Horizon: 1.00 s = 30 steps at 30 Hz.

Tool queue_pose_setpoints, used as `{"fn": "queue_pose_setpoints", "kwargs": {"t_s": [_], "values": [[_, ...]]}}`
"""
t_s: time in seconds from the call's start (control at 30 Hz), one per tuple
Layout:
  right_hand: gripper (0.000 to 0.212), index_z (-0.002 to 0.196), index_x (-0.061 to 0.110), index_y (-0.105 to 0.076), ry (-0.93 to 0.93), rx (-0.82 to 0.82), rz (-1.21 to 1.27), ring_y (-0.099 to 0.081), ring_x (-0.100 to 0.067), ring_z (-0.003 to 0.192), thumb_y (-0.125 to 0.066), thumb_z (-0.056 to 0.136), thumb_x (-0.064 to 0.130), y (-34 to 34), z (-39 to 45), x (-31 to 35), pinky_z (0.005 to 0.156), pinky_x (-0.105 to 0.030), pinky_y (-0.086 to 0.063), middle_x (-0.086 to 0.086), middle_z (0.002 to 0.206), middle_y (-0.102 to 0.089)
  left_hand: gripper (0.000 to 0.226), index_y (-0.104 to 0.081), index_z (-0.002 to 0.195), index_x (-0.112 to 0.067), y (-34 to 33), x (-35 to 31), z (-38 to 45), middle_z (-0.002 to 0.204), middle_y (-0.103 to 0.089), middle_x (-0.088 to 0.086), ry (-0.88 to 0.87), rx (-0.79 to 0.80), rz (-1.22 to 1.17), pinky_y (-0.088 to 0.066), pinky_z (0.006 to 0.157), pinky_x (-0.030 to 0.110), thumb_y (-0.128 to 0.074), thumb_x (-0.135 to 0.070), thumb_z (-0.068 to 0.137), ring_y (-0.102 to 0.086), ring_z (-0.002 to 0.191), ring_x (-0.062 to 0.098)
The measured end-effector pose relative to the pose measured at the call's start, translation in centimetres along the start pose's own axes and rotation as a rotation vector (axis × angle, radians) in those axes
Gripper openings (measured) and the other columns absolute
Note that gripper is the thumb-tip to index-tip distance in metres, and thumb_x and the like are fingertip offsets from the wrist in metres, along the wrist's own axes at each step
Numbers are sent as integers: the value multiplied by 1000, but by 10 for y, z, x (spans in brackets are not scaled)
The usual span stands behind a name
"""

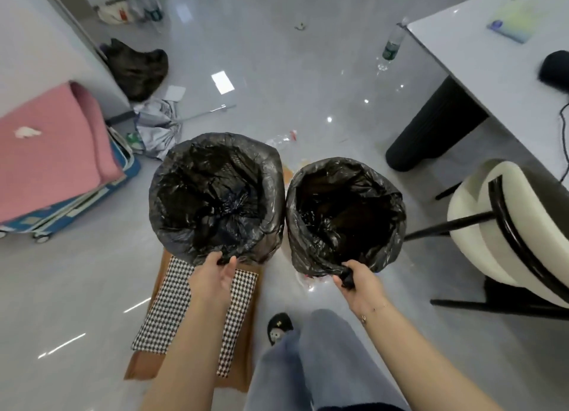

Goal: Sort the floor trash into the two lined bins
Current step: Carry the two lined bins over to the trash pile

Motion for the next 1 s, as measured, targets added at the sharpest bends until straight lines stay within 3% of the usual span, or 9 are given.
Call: {"fn": "queue_pose_setpoints", "kwargs": {"t_s": [0.13,0.23,0.37,0.5,0.6,0.7,0.83,0.93,1.0], "values": [[10,82,0,-51,14,-3,-52,-52,-22,61,-51,91,-3,-55,6,10,36,-19,-47,-13,82,-55,16,-52,109,3,-15,-34,28,118,-54,25,21,-43,-82,-56,53,21,-55,-1,94,-60,85,23],[7,98,3,-50,-2,12,-88,-53,-22,57,-52,91,1,-93,19,18,32,-17,-44,-13,74,-56,6,-55,100,1,-37,-55,47,122,-54,24,39,-49,-126,-55,54,22,-55,0,94,-60,88,24],[4,87,0,-51,-26,46,-92,-52,-21,58,-54,89,0,-143,43,35,37,-21,-45,-12,75,-55,32,-49,125,2,-63,-87,69,124,-50,20,0,-107,-130,-53,45,17,-55,1,93,-58,80,22],[7,82,-1,-53,7,22,-71,-49,-22,60,-55,88,-5,-183,53,59,41,-24,-49,-12,75,-53,19,-48,112,0,-97,-121,98,122,-48,21,9,-122,-118,-51,40,19,-53,3,94,-55,74,23],[11,79,-1,-51,10,-7,-72,-47,-25,55,-54,89,-5,-204,52,76,33,-19,-45,-14,73,-53,13,-47,107,1,-121,-147,112,116,-48,22,12,-107,-141,-50,39,19,-50,4,94,-54,72,23],[5,87,-4,-49,-2,-24,-66,-47,-27,53,-54,89,-5,-223,54,83,32,-19,-43,-16,72,-53,10,-48,104,1,-138,-168,125,116,-49,22,13,-75,-143,-51,40,19,-50,3,95,-55,72,23],[15,106,-3,-49,5,-33,-72,-51,-26,57,-53,91,-2,-259,57,86,31,-19,-44,-17,76,-55,11,-46,109,0,-150,-200,149,120,-49,22,8,-57,-101,-50,40,18,-48,-1,98,-56,75,22],[22,112,-9,-53,36,-19,-44,-50,-23,61,-52,90,-4,-295,59,84,34,-19,-44,-32,101,-61,4,-51,99,1,-161,-233,178,128,-49,23,29,-24,-129,-50,40,17,-47,0,98,-59,82,25],[13,103,-8,-52,47,-11,26,-51,-25,65,-52,90,-6,-336,71,73,34,-19,-46,-28,106,-57,11,-52,89,0,-171,-263,212,123,-50,23,55,52,-106,-50,40,16,-46,0,98,-60,89,27]]}}
Point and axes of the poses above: each hand's wrist, its own z-axis towards the middle knuckle, its own y-axis out of the back of the hand, x = y × z, the point moved 7 cm from there along z, towards the middle knuckle
